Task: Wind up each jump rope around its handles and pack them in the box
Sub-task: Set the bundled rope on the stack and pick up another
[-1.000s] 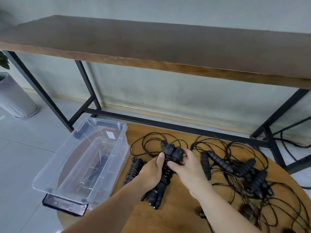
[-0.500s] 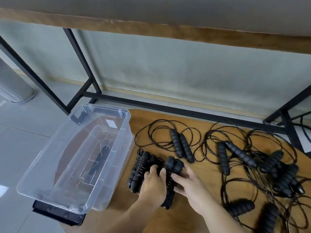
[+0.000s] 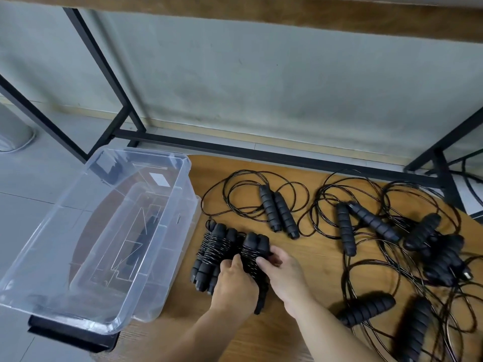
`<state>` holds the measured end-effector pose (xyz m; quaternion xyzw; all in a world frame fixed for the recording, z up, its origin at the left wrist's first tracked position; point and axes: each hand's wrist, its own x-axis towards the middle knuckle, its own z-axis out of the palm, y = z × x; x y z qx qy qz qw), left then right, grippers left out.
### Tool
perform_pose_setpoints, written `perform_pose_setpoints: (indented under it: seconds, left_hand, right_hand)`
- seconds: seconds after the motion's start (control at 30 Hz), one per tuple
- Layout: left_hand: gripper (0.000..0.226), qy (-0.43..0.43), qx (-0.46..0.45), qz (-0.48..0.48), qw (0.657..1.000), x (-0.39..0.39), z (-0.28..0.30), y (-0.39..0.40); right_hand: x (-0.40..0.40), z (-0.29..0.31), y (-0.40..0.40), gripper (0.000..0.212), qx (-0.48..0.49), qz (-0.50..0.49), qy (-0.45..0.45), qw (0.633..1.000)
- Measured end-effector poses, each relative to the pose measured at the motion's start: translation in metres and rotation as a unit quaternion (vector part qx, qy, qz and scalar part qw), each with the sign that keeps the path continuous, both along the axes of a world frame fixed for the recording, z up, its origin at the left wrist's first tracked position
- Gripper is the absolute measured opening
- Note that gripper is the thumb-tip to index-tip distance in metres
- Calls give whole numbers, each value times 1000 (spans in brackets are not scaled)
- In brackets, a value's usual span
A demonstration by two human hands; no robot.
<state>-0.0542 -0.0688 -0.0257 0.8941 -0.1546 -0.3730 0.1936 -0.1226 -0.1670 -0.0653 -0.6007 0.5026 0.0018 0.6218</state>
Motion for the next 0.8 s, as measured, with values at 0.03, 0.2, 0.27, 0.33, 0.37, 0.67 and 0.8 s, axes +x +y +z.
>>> perform_pose_setpoints:
  seconds: [0.03, 0.2, 0.27, 0.33, 0.37, 0.67, 0.8]
  left_hand:
    - [57, -6, 1, -6, 1000, -1, 0, 1]
    - [52, -78, 17, -59, 995, -11, 7, 5]
    - [58, -117, 32, -81, 989, -12, 7, 6]
    - [60, -133, 35, -92, 986, -12, 6, 7]
    - [59, -133, 32, -93, 986, -11, 5, 7]
    - [38, -124, -71, -88, 986, -11, 18, -2]
    - [16, -69, -132, -93, 985, -28, 33, -28]
  right_hand:
    - [0, -2, 2, 49, -12, 4, 8, 1000]
    - [4, -5, 6, 56, -40, 19, 29, 999]
    - [5, -4, 5, 57, -42, 38, 34, 998]
    - [6, -3, 4, 60, -38, 47, 41, 997]
    - [6, -2, 4, 61, -40, 50, 47, 997]
    - [-6, 19, -2, 36, -32, -5, 38, 999]
    - [-33, 48, -16, 26, -15, -77, -8, 997]
